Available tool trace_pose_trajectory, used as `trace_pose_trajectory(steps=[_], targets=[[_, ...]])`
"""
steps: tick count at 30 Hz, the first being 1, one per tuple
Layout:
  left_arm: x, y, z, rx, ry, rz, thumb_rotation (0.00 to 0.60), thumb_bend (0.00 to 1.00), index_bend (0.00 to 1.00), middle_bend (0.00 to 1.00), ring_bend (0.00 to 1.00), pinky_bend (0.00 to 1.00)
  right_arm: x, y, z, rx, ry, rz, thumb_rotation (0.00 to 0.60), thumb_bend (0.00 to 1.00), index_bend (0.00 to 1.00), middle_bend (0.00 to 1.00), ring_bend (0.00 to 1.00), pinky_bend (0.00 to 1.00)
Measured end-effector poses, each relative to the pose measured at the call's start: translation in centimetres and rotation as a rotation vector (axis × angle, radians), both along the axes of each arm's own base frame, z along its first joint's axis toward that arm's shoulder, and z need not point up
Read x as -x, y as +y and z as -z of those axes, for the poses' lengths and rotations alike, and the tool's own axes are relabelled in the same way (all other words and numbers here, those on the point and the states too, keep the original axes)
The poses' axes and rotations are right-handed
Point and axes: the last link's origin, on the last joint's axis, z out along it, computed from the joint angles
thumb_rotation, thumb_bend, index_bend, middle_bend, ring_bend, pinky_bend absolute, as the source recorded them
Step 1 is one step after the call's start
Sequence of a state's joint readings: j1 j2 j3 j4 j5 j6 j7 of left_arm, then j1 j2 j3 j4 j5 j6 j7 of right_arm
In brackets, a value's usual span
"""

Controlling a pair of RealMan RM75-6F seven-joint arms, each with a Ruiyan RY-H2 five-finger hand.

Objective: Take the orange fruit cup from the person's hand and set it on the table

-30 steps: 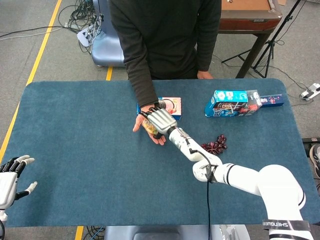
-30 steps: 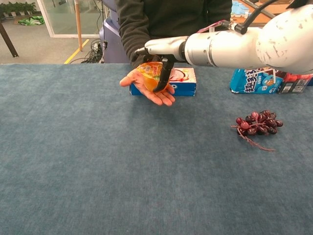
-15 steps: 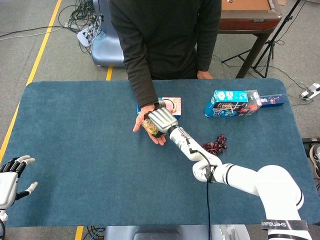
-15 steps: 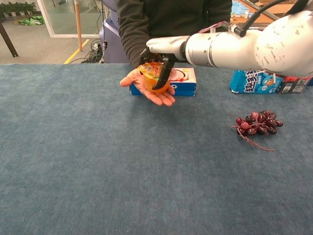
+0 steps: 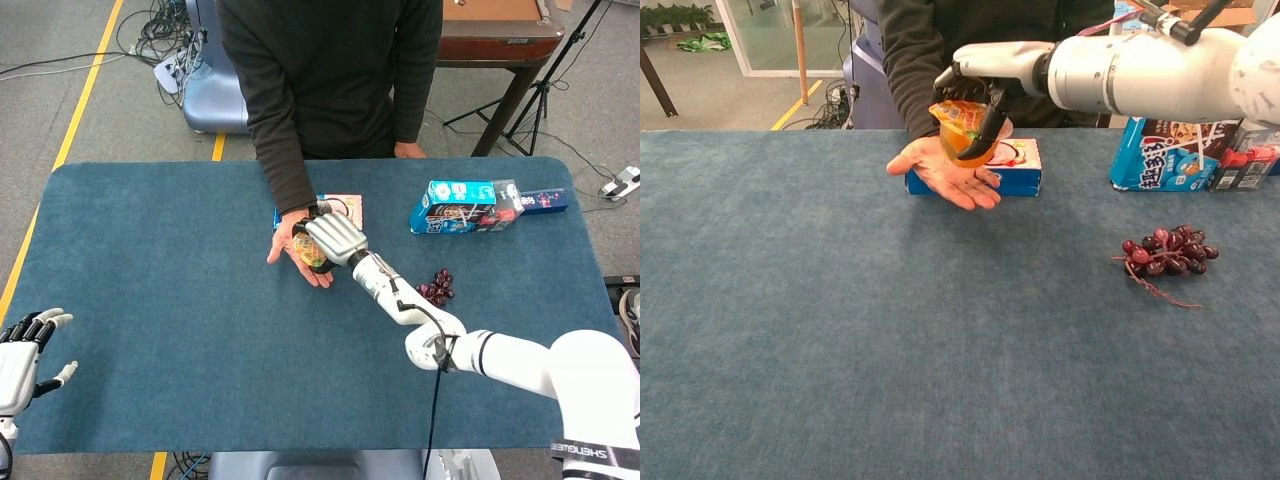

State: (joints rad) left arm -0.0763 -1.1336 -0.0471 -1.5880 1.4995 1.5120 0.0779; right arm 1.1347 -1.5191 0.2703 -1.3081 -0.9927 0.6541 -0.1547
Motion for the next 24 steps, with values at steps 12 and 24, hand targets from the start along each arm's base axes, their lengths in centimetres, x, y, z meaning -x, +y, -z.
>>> trace_pose_trajectory(steps=[12, 24], targets=[[-0.6, 0.3, 0.3, 0.012, -0.004, 0.025, 0.600, 0.20, 0.27, 0.22, 0.18, 0.25, 3.6, 3.0, -4.9, 0.032, 0.011, 0.012, 0.600, 0.35, 0.44, 0.44, 0.36, 0.58], [-1.0, 0.6, 0.9, 0.029, -0.009, 0.037, 0.600, 0.20, 0.27, 0.22, 0.18, 0.25, 9.3, 6.8, -8.0, 0.052, 0.073, 0.059, 0.600, 0.35, 0.44, 0.44, 0.36, 0.58]])
